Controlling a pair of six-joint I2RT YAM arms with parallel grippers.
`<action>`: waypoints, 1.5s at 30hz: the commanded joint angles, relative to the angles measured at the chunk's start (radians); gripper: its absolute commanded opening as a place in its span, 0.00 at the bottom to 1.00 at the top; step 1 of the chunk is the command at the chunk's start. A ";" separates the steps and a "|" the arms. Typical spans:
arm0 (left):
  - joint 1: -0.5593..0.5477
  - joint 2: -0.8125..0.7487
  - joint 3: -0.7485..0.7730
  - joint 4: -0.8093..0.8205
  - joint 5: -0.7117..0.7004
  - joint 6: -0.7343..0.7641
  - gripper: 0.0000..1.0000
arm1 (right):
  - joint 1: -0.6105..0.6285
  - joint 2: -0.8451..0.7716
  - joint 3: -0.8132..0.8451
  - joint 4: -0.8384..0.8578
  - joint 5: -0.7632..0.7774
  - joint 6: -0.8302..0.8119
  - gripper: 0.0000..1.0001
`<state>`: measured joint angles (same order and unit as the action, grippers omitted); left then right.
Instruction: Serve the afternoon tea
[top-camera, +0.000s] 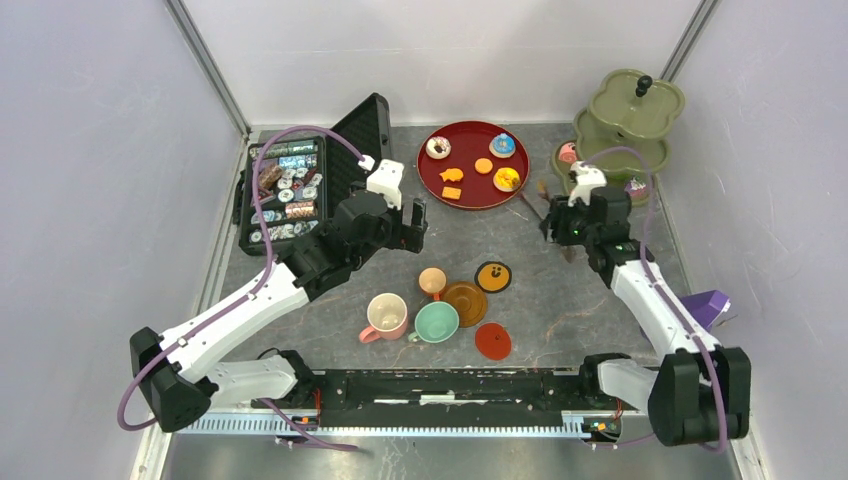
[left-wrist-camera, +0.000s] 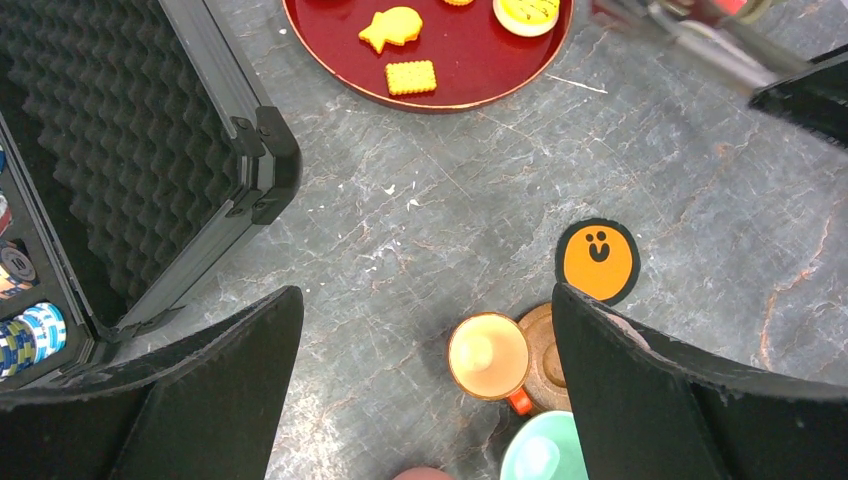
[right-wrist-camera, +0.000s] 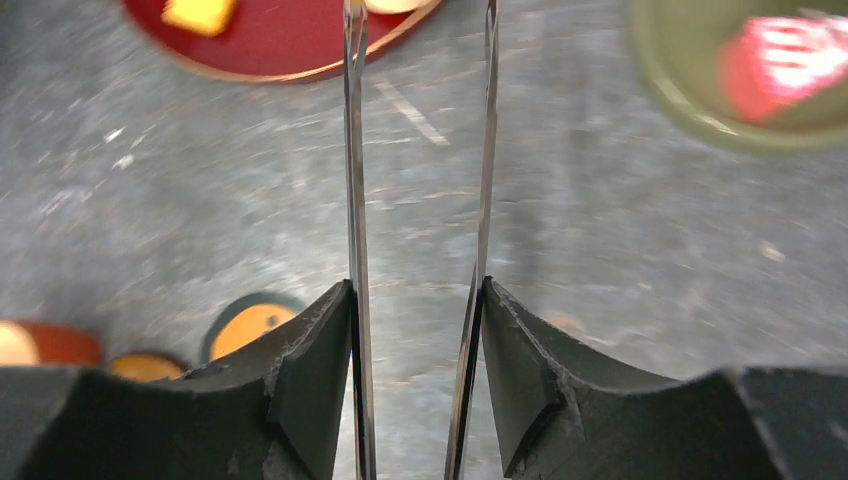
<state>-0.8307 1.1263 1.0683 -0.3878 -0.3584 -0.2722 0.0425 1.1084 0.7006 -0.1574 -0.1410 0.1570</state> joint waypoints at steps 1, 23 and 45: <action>0.004 0.013 0.013 0.043 0.016 -0.001 1.00 | 0.091 0.080 0.111 0.029 -0.093 -0.058 0.55; 0.004 0.011 0.005 0.038 -0.007 0.007 1.00 | 0.140 0.440 0.481 -0.123 0.024 -0.179 0.56; 0.004 0.012 0.005 0.035 -0.007 0.006 1.00 | 0.220 0.598 0.560 -0.168 0.207 -0.244 0.57</action>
<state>-0.8307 1.1385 1.0683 -0.3874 -0.3576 -0.2722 0.2466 1.6909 1.2007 -0.3325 0.0059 -0.0631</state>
